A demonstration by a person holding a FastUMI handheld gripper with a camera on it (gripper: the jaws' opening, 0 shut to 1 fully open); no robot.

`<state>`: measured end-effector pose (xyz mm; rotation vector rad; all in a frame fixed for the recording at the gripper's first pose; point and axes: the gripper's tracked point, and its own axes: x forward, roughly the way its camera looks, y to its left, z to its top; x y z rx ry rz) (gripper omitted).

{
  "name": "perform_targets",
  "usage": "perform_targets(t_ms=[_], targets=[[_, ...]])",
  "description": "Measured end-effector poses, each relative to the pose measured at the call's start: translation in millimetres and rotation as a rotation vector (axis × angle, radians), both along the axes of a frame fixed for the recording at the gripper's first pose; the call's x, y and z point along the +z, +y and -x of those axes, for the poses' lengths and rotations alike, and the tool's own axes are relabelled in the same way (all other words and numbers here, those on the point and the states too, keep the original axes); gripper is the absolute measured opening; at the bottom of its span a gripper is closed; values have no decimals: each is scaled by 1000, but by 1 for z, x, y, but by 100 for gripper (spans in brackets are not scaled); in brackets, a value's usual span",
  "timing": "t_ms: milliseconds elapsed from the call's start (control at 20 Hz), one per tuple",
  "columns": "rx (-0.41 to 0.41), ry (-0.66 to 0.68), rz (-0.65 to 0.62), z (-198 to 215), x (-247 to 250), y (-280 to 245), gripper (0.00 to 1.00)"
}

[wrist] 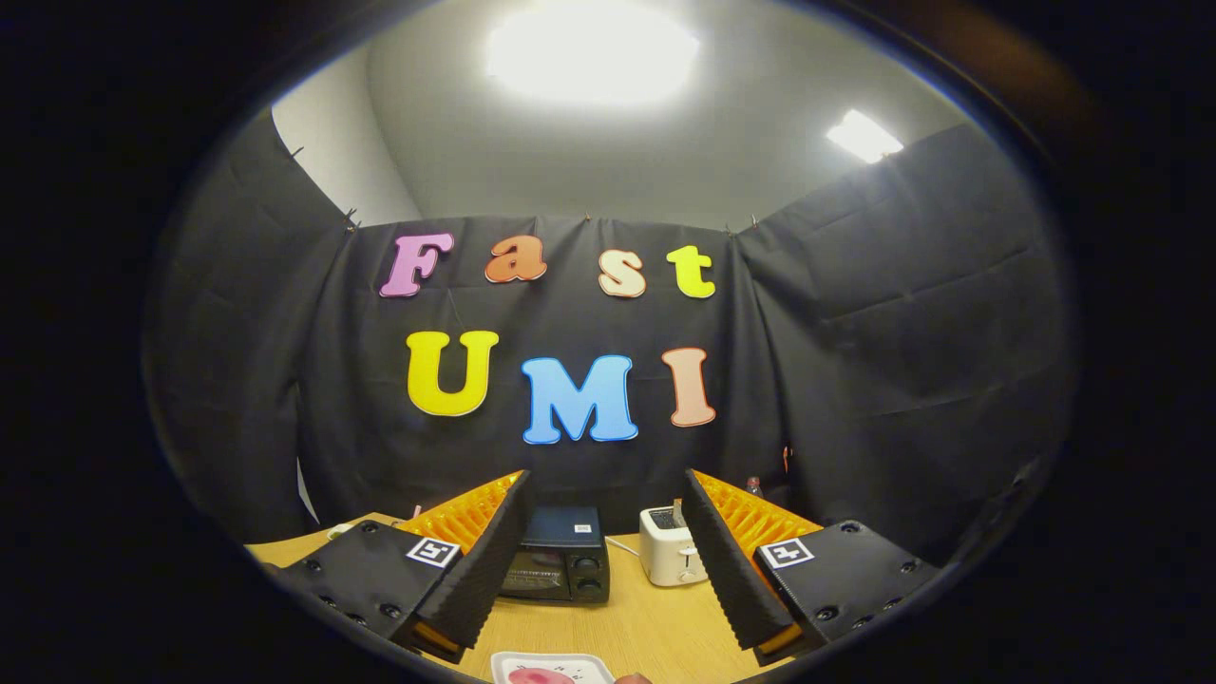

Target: Open the toaster oven, put the food inside, and close the toaster oven door.

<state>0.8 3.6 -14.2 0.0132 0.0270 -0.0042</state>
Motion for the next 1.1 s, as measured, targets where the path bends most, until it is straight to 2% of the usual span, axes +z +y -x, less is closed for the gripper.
perform_targets(t_ms=[400, 800, 1100], targets=[[5, 21, -26, -21, -10, 17, 98], [71, 58, -42, -75, -42, 64, 97], [142, 125, -53, -121, -91, 110, 97]])
